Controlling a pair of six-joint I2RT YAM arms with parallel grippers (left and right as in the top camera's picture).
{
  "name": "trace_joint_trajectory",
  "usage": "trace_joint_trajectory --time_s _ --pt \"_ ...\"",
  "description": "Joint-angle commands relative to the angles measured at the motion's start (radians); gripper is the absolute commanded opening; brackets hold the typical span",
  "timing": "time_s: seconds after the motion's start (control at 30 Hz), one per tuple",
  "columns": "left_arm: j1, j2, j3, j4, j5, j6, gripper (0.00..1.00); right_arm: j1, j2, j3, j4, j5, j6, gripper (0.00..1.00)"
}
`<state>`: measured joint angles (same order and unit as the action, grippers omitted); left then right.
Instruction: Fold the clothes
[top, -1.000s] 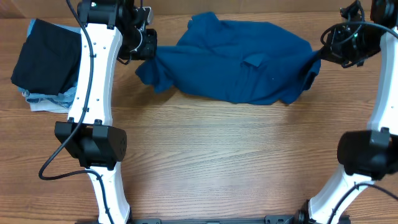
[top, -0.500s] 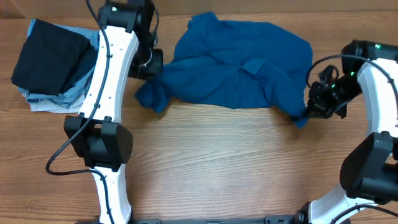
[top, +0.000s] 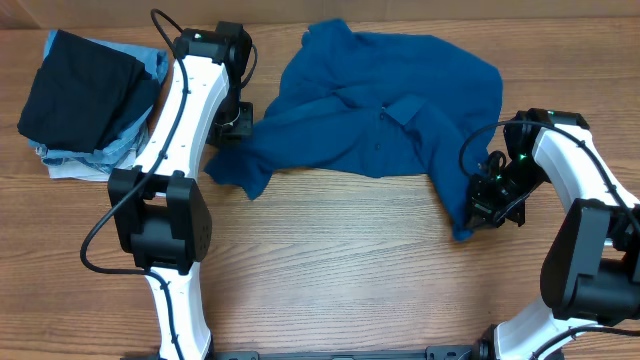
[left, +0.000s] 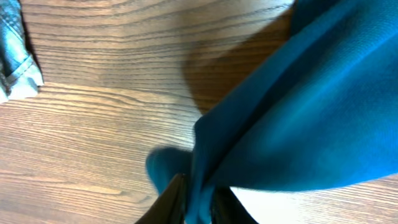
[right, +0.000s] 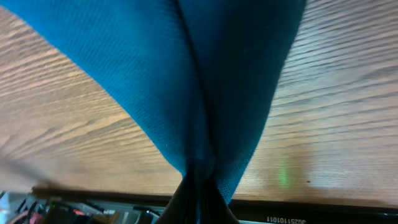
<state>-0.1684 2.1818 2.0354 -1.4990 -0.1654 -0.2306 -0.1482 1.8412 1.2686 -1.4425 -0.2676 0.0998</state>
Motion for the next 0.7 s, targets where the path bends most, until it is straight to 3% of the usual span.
trace_joint_trajectory --time_s 0.0,0.03,0.07,0.1,0.13,0.17,0.2,0.23,0.4,0.47,0.67 --pt "0.007 -0.002 -0.004 0.014 -0.024 -0.013 0.17 0.003 -0.018 -0.006 0.006 0.073 0.062 0.04" --pt "0.007 -0.001 -0.004 0.024 -0.023 -0.013 0.15 0.003 -0.018 -0.006 0.006 0.072 0.062 0.04" --pt "0.007 -0.001 -0.004 0.043 -0.018 -0.012 0.43 0.003 -0.018 -0.006 0.006 0.072 0.062 0.04" --pt "0.01 -0.001 -0.004 0.056 -0.019 0.006 0.73 0.003 -0.018 -0.006 0.006 0.072 0.062 0.16" --pt "0.015 -0.001 -0.003 0.069 -0.019 0.024 0.89 0.003 -0.018 -0.006 0.006 0.068 0.061 0.34" --pt "0.023 -0.001 0.005 0.08 -0.018 0.029 0.96 0.003 -0.018 -0.006 0.006 0.065 0.061 0.47" --pt "0.034 -0.002 0.043 0.085 -0.016 0.028 0.96 0.003 -0.018 -0.002 0.006 0.065 0.061 0.58" --pt "0.042 -0.002 0.117 0.085 0.026 0.029 0.96 0.003 -0.018 0.025 0.005 0.065 0.061 0.63" --pt "0.031 -0.002 0.34 0.14 0.35 0.051 0.89 0.026 -0.018 0.314 -0.043 0.065 0.015 0.68" --pt "0.013 0.002 0.338 0.198 0.404 0.051 0.89 0.056 -0.018 0.423 0.054 0.065 -0.063 0.68" --pt "-0.074 0.004 0.308 0.25 0.394 0.063 0.91 0.135 0.036 0.423 0.428 0.065 -0.35 0.84"
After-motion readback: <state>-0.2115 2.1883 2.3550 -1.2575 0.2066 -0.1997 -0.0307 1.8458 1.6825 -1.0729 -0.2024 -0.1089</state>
